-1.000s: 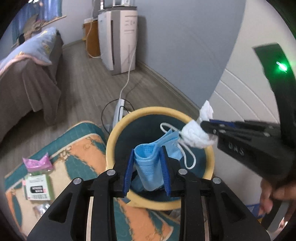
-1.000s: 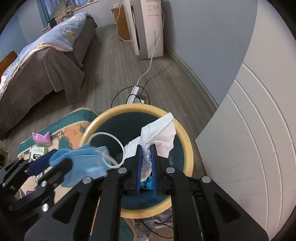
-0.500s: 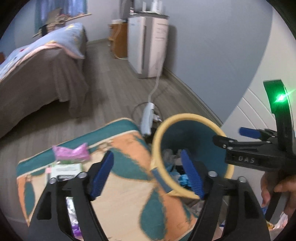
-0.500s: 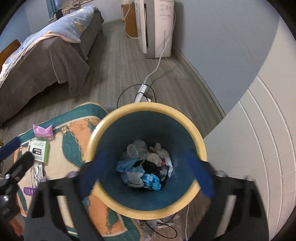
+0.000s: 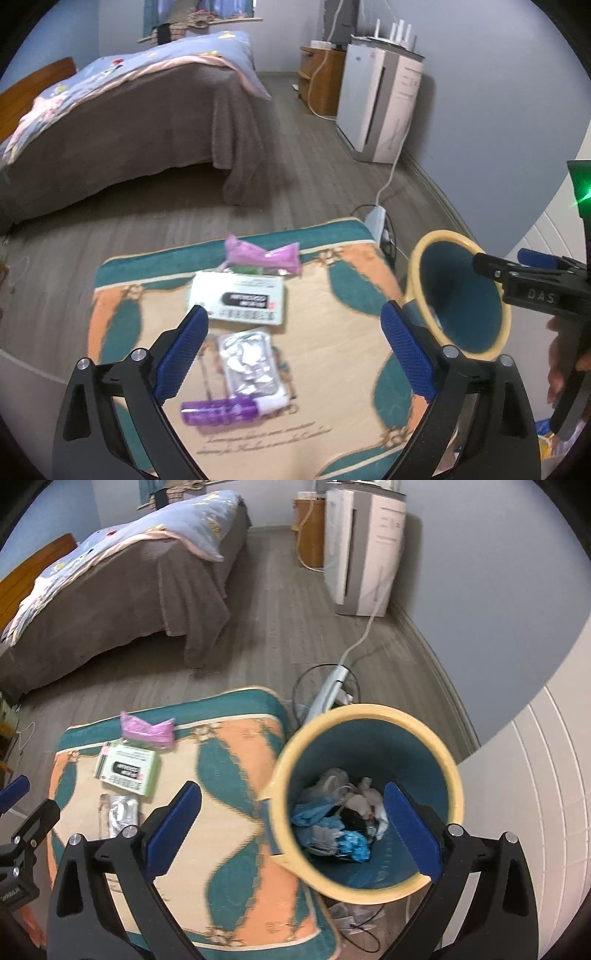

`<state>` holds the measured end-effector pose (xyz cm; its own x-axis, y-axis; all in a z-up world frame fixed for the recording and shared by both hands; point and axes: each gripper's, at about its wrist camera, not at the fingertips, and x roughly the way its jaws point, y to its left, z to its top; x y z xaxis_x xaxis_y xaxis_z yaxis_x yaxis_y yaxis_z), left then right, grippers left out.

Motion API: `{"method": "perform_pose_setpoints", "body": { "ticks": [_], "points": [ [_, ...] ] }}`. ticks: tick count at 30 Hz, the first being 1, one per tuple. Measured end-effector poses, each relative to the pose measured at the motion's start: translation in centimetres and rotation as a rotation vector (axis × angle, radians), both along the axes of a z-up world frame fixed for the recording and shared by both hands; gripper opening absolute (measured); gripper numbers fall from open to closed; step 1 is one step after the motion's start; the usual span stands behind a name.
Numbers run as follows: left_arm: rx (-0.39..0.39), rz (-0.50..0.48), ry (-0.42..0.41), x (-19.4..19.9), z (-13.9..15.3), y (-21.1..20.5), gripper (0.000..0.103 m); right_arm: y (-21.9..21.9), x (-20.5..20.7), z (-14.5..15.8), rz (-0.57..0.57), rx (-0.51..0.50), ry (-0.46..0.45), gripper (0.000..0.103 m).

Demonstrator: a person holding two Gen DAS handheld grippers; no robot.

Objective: Collect trash
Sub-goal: 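Move both tools back over the cushion toward the spray bottle and foil pack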

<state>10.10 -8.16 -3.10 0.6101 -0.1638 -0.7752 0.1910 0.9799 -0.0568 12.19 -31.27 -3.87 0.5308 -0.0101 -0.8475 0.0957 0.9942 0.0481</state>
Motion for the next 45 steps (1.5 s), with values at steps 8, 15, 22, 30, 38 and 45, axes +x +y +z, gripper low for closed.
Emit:
{"method": "perform_pose_setpoints", "body": {
  "ticks": [8,15,22,30,38,45],
  "points": [
    [0.072,0.024,-0.017,-1.6,-0.3,4.8,0.094,5.3,0.4,-0.2,0.048,-0.014,0.024,0.097],
    [0.056,0.059,0.007,-1.8,-0.9,7.7,0.094,9.1,0.9,-1.2,0.088,0.004,0.043,0.097],
    [0.093,0.046,-0.012,-1.8,-1.0,9.0,0.094,12.9,2.5,-2.5,0.141,0.002,0.070,0.097],
    [0.084,0.051,0.051,-1.2,-3.2,11.1,0.094,15.4,4.7,-4.9,0.177,-0.022,0.126,0.097],
    [0.131,0.032,0.056,-1.2,-4.0,11.1,0.094,16.8,4.9,-6.3,0.192,0.005,0.161,0.097],
    [0.164,0.007,0.069,-1.0,-5.5,10.6,0.094,15.1,5.0,-7.3,0.164,-0.010,0.187,0.097]
  ]
}}
